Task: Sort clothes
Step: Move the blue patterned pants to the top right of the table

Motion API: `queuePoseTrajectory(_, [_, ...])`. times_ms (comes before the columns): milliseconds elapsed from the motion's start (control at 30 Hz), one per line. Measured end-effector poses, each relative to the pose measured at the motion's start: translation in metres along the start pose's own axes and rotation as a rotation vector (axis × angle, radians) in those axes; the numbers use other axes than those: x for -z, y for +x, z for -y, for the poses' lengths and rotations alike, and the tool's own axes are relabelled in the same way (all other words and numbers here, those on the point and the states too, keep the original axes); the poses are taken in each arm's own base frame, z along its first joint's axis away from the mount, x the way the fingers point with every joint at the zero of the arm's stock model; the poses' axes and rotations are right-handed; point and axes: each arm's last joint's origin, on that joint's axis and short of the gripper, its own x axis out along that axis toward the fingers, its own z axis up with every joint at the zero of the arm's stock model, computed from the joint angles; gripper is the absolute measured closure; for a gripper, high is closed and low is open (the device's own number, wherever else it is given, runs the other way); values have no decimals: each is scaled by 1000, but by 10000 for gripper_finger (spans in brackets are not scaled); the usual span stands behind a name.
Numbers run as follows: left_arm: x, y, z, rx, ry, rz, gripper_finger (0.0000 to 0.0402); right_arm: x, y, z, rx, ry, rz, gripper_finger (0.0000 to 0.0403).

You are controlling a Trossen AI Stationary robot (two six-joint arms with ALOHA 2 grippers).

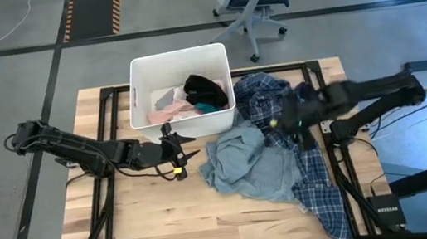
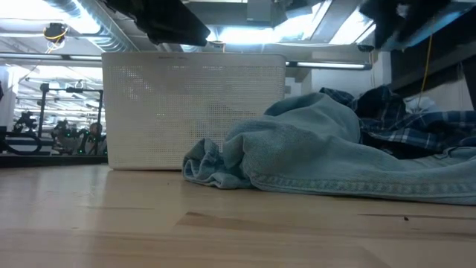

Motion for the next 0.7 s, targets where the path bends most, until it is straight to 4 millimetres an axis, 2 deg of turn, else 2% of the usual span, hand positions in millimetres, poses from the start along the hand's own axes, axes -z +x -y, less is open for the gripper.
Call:
queuePoseTrajectory(200, [0, 0, 0, 0, -6, 2, 219, 5, 47, -40, -180, 82, -195, 155])
queuePoseTrajectory(333, [0, 0, 0, 0, -6, 2, 219, 5, 68, -71, -308, 89, -328, 155])
queuePoseTrajectory(567, [0, 0, 0, 0, -4, 1, 219, -3, 94, -116, -316, 56, -396, 155])
queuePoseTrajectory(700, [0, 0, 0, 0, -15, 0, 219, -3, 115, -134, -274, 44, -473, 155])
